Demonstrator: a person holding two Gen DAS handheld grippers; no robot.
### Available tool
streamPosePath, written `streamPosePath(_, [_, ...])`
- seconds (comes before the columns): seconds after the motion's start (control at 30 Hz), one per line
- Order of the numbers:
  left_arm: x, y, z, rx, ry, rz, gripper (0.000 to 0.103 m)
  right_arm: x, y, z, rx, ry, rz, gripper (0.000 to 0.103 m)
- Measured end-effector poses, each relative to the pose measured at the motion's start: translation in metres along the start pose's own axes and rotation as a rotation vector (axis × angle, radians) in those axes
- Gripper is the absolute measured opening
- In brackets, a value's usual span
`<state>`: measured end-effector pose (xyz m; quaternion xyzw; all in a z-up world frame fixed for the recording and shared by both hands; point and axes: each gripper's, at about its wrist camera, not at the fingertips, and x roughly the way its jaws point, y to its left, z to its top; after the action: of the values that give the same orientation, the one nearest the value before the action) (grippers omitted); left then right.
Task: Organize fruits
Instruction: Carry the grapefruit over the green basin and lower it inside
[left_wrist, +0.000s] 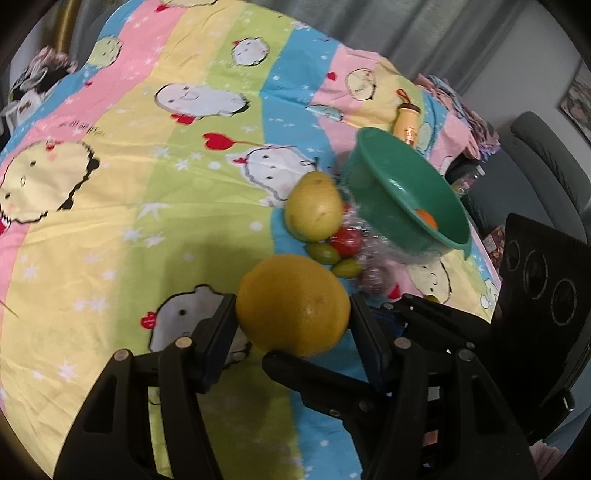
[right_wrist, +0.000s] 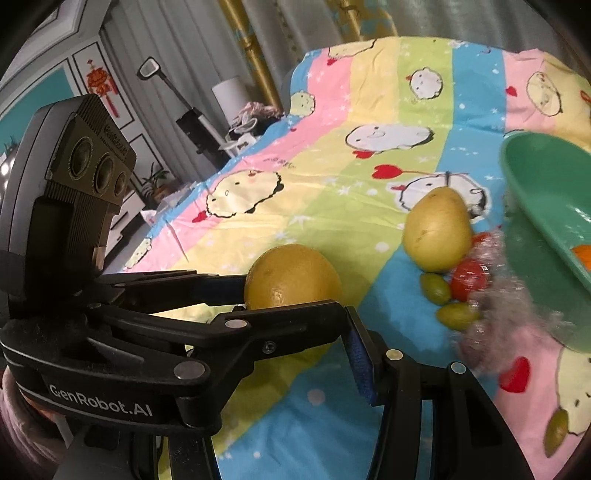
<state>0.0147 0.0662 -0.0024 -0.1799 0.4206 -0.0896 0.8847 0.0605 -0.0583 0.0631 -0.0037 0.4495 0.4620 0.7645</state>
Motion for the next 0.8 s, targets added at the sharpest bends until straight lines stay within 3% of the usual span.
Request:
streamPosePath(0.3, [-0.001,-0.017,0.007,-0.001,-0.034,-0.044,0.060,-0.028,0.001,0.005,-0.069,-0.051,-0.043,0.053])
streamPosePath(0.8, [0.002,-0.062,0.023,0.080,-0.109,-0.040,0.060,-0.063,-0.027,0.007,-0.074,-0.154,-0.050,0.053])
